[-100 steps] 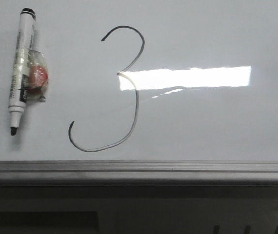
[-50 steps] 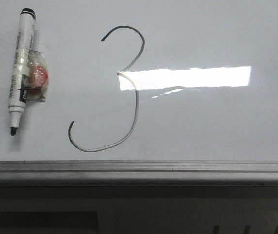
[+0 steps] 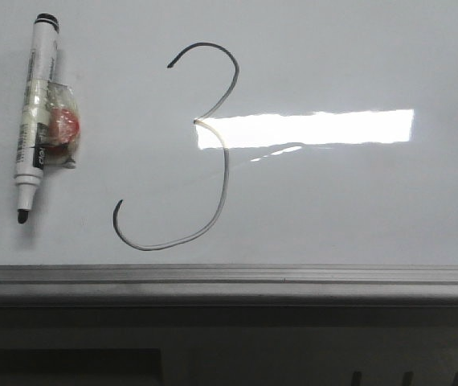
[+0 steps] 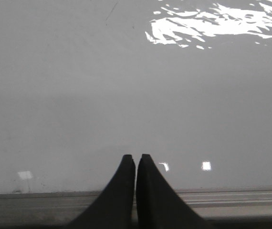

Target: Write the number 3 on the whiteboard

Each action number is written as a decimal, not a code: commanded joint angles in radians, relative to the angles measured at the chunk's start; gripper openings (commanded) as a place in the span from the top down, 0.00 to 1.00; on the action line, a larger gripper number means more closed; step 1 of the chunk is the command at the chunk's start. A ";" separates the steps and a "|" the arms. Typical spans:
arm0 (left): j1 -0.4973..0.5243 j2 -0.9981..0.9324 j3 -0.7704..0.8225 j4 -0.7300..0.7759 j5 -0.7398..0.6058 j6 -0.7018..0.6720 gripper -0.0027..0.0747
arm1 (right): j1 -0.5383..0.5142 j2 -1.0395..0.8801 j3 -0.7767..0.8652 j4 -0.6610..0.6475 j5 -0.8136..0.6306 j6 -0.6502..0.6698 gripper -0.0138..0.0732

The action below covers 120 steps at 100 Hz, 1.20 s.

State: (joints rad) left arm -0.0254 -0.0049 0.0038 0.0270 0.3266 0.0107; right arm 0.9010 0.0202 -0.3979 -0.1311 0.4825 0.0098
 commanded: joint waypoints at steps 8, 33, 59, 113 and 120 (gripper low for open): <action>0.002 -0.024 0.032 -0.008 -0.074 -0.011 0.99 | -0.006 0.016 -0.022 -0.019 -0.077 -0.002 0.92; 0.002 -0.024 0.032 -0.008 -0.074 -0.011 0.99 | -0.006 0.016 -0.022 -0.019 -0.077 -0.002 0.92; 0.002 -0.024 0.032 -0.008 -0.074 -0.011 0.99 | -0.006 0.016 -0.022 -0.015 -0.064 -0.002 0.92; 0.002 -0.024 0.032 -0.008 -0.074 -0.011 0.99 | -0.379 0.016 0.232 0.114 -0.648 -0.002 0.92; 0.002 -0.024 0.032 -0.008 -0.074 -0.011 0.99 | -0.503 0.016 0.289 0.119 -0.709 -0.002 0.92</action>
State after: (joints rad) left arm -0.0254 -0.0049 0.0038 0.0270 0.3266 0.0084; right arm 0.5163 0.0202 -0.1437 -0.0293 -0.0369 0.0098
